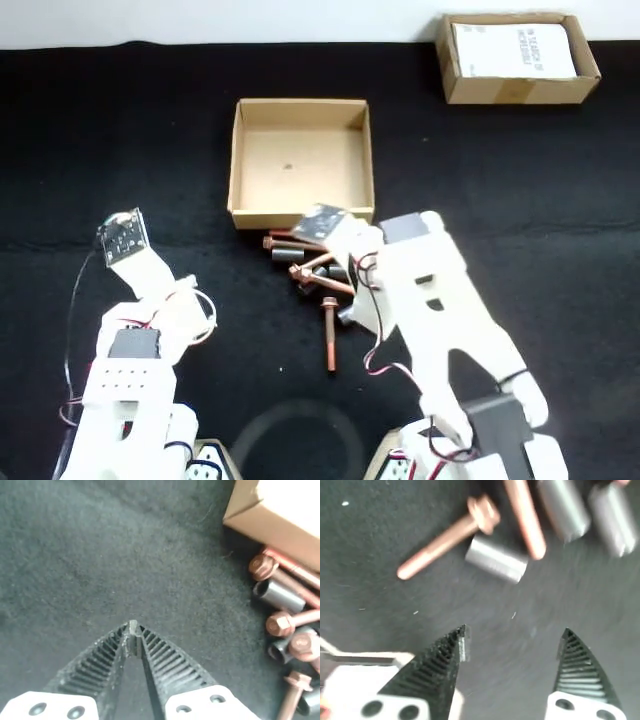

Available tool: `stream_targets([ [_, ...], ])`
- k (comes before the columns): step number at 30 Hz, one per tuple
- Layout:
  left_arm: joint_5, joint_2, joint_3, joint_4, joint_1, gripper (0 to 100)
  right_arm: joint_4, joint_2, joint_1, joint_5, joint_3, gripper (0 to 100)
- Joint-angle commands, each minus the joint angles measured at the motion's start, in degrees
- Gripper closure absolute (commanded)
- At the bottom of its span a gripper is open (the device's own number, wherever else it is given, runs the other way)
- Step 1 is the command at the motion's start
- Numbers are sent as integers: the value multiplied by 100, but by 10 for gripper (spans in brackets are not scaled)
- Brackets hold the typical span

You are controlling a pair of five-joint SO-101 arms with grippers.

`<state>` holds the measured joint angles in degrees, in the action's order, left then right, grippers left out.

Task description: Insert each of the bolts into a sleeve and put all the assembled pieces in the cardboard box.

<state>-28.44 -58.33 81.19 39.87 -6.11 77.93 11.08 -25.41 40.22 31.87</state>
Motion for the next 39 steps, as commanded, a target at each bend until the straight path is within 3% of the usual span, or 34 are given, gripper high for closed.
stream_targets([
  [1,53,22,48,-290,-75,990,-462,-251,-75,730,-268,735],
  [7,457,22,303,-800,-75,991,-664,-708,-330,1284,-567,735],
  [18,475,22,286,-800,-84,991,-75,-945,-1516,1266,-760,735],
  [24,484,22,286,-800,-84,991,101,-936,-1191,1160,-453,735],
  [28,484,22,286,-800,-84,991,-391,-954,-831,1336,-277,735],
  [39,484,22,286,-800,-84,991,-936,-1956,-840,1319,-277,735],
])
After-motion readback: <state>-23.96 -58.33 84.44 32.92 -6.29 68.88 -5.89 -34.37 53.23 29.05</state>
